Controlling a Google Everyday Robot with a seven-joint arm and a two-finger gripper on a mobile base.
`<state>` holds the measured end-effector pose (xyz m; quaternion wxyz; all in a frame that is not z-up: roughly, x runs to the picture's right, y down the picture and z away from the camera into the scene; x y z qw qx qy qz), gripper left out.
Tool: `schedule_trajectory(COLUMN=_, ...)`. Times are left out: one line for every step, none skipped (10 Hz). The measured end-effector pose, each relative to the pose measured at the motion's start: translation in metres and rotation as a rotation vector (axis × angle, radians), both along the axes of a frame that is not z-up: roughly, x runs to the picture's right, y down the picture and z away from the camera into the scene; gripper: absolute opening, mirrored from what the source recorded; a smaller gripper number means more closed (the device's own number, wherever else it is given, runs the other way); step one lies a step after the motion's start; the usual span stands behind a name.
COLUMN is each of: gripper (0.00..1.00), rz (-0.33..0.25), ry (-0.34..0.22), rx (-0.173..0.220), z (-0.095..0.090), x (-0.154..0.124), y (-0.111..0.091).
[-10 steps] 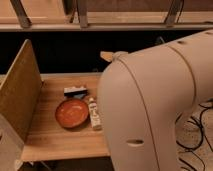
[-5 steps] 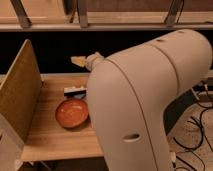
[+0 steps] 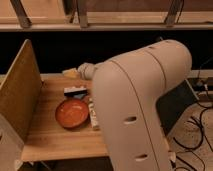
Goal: Stand the bottle upright
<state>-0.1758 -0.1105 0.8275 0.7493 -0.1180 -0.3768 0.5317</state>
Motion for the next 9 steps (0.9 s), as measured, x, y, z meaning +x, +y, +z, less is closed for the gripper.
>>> schedule_trajectory(gripper=0.80, rz=-0.013, ry=-0.001, rx=-0.008, z=0.003, x=-0.002, y=0.004)
schedule_trajectory(gripper=0.80, rz=-0.008, ry=-0.001, rx=-0.010, z=0.003, x=0.000, y=0.004)
schedule_trajectory(gripper=0.80, rz=-0.002, ry=0.000, rx=-0.025, z=0.005, x=0.002, y=0.007)
schedule_trajectory(gripper=0.80, rz=-0.006, ry=0.015, rx=-0.060, z=0.010, x=0.006, y=0.018)
schedule_trajectory(gripper=0.80, rz=-0.020, ry=0.041, rx=-0.099, z=0.016, x=0.010, y=0.033)
schedule_trajectory(gripper=0.80, rz=-0.055, ry=0.096, rx=-0.159, z=0.021, x=0.021, y=0.058)
schedule_trajectory(gripper=0.80, rz=-0.081, ry=0.140, rx=-0.202, z=0.022, x=0.030, y=0.076)
schedule_trajectory(gripper=0.80, rz=-0.102, ry=0.177, rx=-0.237, z=0.020, x=0.036, y=0.091)
schedule_trajectory(gripper=0.80, rz=-0.114, ry=0.200, rx=-0.258, z=0.018, x=0.038, y=0.099)
